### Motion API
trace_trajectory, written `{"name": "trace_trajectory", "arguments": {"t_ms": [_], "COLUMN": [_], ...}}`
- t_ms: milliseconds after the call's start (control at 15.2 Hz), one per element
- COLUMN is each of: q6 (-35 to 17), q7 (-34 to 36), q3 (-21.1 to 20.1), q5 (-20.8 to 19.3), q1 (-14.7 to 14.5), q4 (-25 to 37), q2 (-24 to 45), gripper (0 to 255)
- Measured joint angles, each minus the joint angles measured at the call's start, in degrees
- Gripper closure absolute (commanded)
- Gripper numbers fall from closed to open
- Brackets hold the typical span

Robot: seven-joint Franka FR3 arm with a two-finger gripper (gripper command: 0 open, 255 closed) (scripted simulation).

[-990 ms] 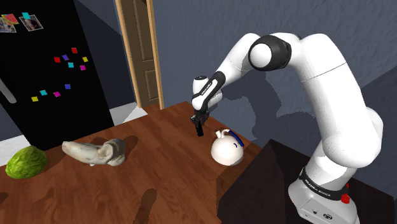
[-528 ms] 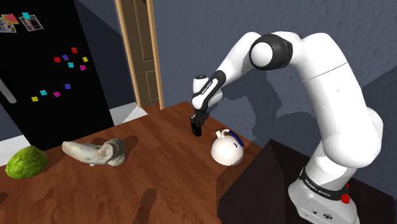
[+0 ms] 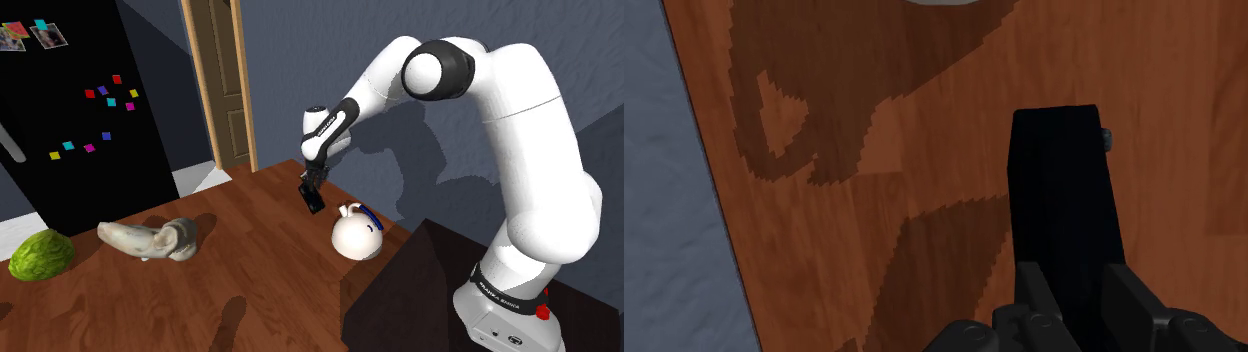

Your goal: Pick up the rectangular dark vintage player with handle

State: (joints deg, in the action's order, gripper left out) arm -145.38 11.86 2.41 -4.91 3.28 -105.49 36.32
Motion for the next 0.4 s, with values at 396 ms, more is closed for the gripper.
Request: {"name": "trace_trajectory", "arguments": {"t_ms": [396], "q6": [2.76], "q7": [-0.33], "q3": [-0.05], "q5": [0.10], "q1": [0.07], "q4": [-0.34], "q2": [-3.14], "gripper": [255]}}
